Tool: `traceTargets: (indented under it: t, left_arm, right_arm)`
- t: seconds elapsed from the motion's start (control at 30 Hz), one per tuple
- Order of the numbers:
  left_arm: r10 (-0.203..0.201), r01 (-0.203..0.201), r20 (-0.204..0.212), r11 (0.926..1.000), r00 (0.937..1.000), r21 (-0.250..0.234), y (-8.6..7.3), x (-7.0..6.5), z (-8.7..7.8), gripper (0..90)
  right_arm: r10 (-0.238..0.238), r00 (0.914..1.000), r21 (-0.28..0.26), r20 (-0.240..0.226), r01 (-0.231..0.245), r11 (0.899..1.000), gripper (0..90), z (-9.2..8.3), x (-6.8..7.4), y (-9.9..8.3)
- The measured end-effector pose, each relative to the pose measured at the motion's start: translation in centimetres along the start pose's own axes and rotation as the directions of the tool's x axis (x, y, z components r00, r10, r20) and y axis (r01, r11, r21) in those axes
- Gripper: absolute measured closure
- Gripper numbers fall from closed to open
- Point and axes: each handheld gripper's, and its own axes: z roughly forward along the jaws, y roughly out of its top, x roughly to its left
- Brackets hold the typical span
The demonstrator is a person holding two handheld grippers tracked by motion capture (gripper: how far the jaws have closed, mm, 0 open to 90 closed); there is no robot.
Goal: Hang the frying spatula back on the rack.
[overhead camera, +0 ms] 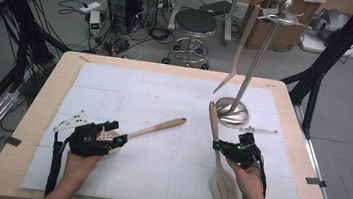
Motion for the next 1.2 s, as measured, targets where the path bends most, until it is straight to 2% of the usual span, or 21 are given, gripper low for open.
traceTargets:
  t: [0.4, 0.67, 1.2]
  left_arm:
    - [-0.001, 0.001, -0.001, 1.0, 1.0, 0.003, 0.0, 0.0, 0.1, 24.8]
    - [0.0, 0.0, -0.001, 1.0, 1.0, -0.003, 0.0, 0.0, 0.0, 24.8]
    - [0.0, 0.0, -0.002, 1.0, 1.0, -0.002, 0.0, 0.0, 0.0, 24.9]
  right_arm:
    - [0.004, 0.9998, -0.095, -0.017, -0.006, 0.995, 77.4, -2.2, 0.2, 1.2]
    - [0.001, 1.0, -0.146, -0.009, -0.003, 0.989, 77.5, -3.3, 0.4, 1.9]
    - [0.001, 0.9999, -0.19, 0.01, 0.001, 0.982, 77.6, -4.5, 0.4, 2.6]
